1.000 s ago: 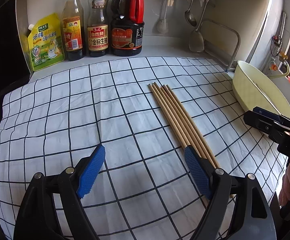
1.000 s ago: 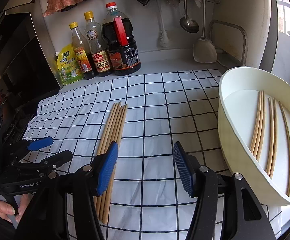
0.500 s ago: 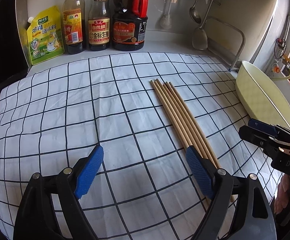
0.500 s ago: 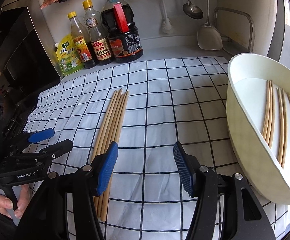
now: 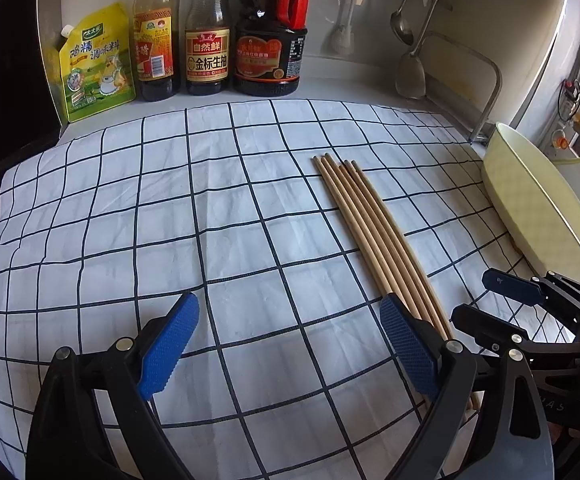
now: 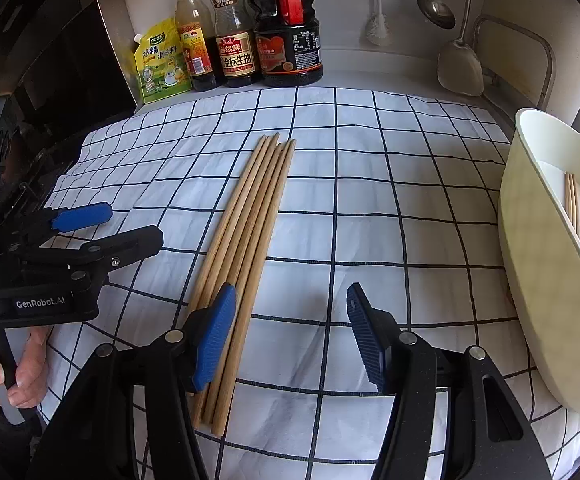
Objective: Organize utensils
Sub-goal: 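Hover both open grippers above the chopstick row, lining up on single chopsticks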
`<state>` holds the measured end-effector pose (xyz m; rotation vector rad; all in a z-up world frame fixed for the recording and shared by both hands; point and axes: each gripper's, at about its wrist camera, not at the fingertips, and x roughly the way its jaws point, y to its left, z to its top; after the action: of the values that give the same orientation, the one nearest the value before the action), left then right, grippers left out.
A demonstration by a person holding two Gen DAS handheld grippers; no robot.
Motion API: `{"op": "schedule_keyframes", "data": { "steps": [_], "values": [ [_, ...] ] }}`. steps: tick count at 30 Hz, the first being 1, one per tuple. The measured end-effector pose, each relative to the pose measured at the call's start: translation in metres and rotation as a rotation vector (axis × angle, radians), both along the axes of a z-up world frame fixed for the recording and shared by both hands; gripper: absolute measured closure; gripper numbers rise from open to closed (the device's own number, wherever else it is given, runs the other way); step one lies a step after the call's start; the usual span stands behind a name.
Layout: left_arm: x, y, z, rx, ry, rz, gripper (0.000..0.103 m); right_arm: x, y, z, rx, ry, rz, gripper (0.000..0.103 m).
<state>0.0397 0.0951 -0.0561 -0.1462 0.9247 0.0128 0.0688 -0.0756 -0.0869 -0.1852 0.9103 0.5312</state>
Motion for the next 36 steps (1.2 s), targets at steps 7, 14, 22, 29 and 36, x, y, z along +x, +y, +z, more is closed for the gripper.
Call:
{"op": "schedule_keyframes", "data": {
  "steps": [7,14,22,29,36],
  "values": [
    [0.001,-0.005,-0.001,0.01,0.01,-0.003,0.013,-0.004,0.008,-0.008,-0.066,-0.012,0.012,0.048],
    [0.001,-0.013,-0.002,0.035,0.021,-0.014,0.013,-0.004,0.01,-0.013,-0.121,-0.016,0.012,0.048],
    [0.003,-0.025,-0.006,0.065,0.039,-0.03,0.013,0.008,-0.006,-0.012,-0.115,-0.01,-0.03,0.048],
    [0.002,-0.031,-0.011,0.081,0.041,-0.036,0.013,0.016,-0.022,-0.012,-0.098,-0.002,-0.058,0.048],
    [0.012,-0.037,-0.012,0.106,0.05,-0.038,0.012,0.018,-0.025,-0.011,-0.096,0.0,-0.062,0.048]
  ]
}}
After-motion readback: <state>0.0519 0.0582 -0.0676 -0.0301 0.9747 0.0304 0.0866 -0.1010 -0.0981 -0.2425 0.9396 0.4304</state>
